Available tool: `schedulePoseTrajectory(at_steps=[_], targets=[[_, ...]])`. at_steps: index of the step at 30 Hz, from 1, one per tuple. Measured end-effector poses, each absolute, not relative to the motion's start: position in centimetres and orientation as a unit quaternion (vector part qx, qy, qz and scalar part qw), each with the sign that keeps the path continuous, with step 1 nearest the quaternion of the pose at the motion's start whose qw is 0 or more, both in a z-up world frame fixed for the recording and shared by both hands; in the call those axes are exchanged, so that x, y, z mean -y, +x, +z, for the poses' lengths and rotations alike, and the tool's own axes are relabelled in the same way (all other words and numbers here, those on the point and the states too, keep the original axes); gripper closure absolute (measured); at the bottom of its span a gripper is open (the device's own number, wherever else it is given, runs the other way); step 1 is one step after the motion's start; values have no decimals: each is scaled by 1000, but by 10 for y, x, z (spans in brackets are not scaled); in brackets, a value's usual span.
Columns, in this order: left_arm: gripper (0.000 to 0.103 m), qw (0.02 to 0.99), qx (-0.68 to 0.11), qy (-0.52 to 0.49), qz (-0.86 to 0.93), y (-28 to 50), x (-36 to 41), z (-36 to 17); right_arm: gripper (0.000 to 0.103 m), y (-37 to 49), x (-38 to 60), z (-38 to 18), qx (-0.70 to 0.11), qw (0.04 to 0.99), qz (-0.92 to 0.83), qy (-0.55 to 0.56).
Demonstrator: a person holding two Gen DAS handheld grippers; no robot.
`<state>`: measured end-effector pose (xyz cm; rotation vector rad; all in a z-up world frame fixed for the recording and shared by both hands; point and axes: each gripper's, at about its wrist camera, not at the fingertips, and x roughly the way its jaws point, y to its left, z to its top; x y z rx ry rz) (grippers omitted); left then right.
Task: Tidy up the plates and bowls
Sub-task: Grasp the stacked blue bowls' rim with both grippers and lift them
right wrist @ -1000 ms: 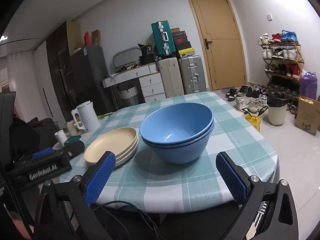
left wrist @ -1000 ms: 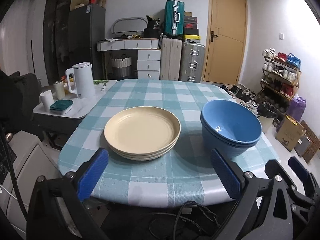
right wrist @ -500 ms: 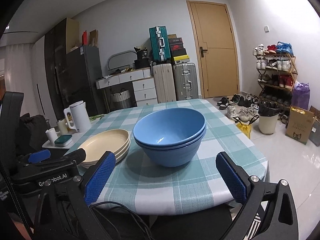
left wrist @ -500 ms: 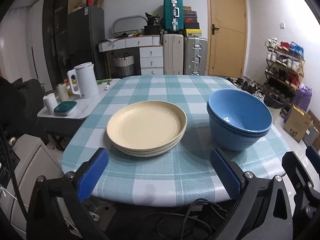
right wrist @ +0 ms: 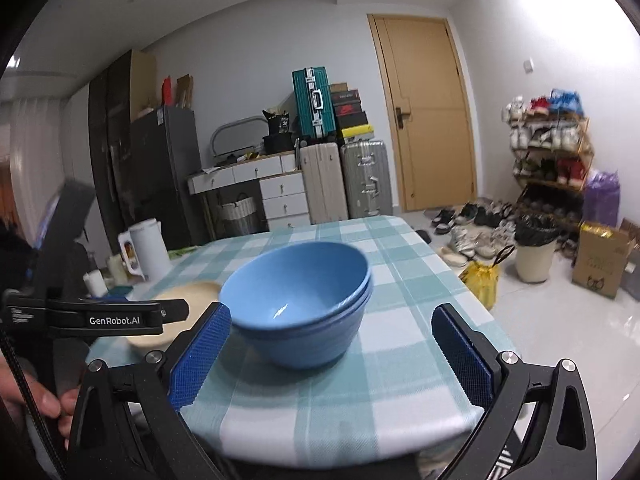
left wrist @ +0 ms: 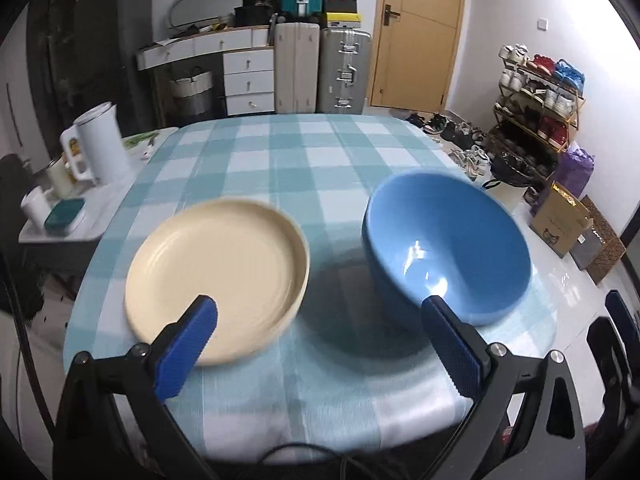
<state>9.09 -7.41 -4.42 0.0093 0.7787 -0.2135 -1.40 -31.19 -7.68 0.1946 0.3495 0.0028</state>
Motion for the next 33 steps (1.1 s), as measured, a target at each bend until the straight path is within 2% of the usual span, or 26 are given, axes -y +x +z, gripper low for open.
schedulePoseTrajectory(at_steps=[7,9,11,16,22,23,24,25,26,27,28,29,31,33], targets=[[0,890,-428,79,-136,156,102,-34,1,78,373,-75,-309,929,44,197],[0,861,-472,90,-165,179,110,-41,1,101,382,-81,-347,908,64,226],[1,839,-504,96,-182,194,116,-46,1,118,387,-86,-364,898,65,238],[2,803,-531,187,-195,218,144,-67,1,151,388,-107,-414,869,79,260],[3,749,-600,146,-240,238,148,-87,5,173,385,-131,-449,836,95,300],[5,745,-604,143,-247,240,149,-88,6,178,384,-136,-453,828,108,311],[14,738,-608,142,-255,241,149,-89,10,181,384,-141,-461,819,113,324],[24,728,-618,138,-262,242,149,-92,22,184,385,-146,-468,810,113,335],[29,719,-629,133,-264,244,148,-95,30,185,385,-150,-473,805,115,340],[42,710,-640,129,-264,245,147,-98,37,188,384,-155,-481,797,118,345],[51,700,-653,121,-263,247,145,-102,39,188,383,-157,-485,793,120,349],[52,695,-658,120,-264,248,144,-104,41,189,382,-160,-485,788,125,357],[54,685,-664,118,-274,245,143,-106,49,191,381,-164,-488,777,138,372],[57,682,-665,121,-280,242,144,-103,52,191,381,-166,-489,776,136,374]])
